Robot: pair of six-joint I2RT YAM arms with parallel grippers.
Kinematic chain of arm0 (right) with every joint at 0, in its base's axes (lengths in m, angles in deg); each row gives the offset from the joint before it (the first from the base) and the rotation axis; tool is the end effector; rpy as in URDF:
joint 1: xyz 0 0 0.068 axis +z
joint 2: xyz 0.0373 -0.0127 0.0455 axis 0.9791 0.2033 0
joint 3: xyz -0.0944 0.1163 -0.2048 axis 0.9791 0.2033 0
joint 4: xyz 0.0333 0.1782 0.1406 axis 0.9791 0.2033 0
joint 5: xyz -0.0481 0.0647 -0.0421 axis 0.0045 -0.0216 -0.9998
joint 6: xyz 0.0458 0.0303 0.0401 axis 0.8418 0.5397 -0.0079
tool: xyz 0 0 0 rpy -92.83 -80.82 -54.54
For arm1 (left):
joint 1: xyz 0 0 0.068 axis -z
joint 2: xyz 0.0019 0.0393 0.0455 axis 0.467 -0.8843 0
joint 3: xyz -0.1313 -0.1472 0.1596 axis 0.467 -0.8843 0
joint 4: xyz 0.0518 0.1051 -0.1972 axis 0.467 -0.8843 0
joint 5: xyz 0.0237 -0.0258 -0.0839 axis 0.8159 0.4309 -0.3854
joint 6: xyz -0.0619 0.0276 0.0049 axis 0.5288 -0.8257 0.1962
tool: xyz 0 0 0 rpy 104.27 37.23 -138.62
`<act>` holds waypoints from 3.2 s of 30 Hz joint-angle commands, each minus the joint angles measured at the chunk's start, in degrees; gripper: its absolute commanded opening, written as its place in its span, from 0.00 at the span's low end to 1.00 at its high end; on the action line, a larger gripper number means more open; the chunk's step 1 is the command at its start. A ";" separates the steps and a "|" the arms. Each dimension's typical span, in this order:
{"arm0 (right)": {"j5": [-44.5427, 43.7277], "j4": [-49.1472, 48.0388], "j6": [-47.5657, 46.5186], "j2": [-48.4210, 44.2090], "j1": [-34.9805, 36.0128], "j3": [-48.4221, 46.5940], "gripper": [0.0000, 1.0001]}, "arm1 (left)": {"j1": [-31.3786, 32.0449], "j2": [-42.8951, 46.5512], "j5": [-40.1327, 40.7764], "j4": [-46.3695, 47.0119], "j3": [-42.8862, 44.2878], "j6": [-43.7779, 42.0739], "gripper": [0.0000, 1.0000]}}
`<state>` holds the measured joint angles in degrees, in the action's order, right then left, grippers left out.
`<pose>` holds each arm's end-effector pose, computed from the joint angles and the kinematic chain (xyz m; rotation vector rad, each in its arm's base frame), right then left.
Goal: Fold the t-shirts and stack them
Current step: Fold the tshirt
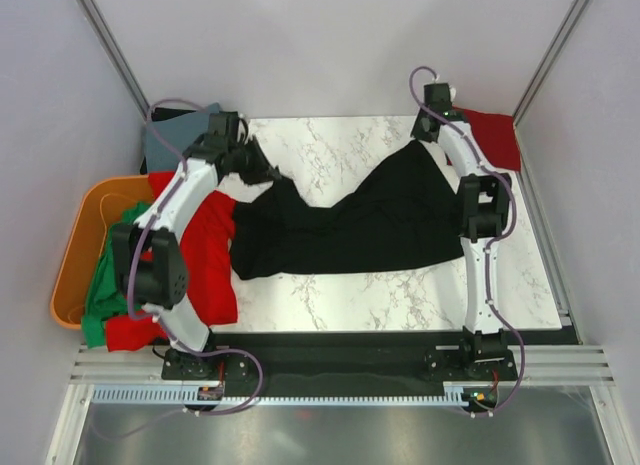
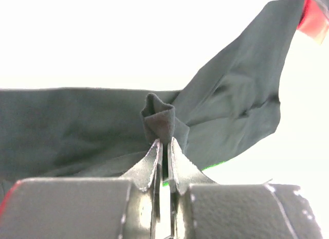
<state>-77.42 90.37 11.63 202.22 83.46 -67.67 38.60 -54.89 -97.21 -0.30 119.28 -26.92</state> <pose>0.5296 0.0402 0.1852 0.4109 2.2870 0.0685 0.3366 -0.0826 0.2628 -0.3509 2.4760 -0.7576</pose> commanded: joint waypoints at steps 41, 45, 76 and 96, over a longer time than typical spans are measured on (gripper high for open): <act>8.98 -15.28 6.76 -42.48 -16.26 50.47 0.00 | -0.14 4.02 3.13 -8.12 4.00 2.85 0.07; 8.80 -15.28 8.08 -47.14 -16.79 59.78 0.00 | 1.28 12.10 2.44 -6.63 -10.31 4.78 0.14; 16.79 -6.93 6.50 -37.29 -5.55 71.30 0.76 | 8.75 -17.58 11.57 -1.88 0.27 2.06 0.49; 19.27 -2.22 30.09 -71.41 43.15 77.70 0.81 | 14.37 -43.64 7.18 -8.85 61.57 -6.89 0.67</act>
<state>-53.86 81.97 42.97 131.23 126.85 19.06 50.21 -109.88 -87.18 -15.32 183.98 -27.86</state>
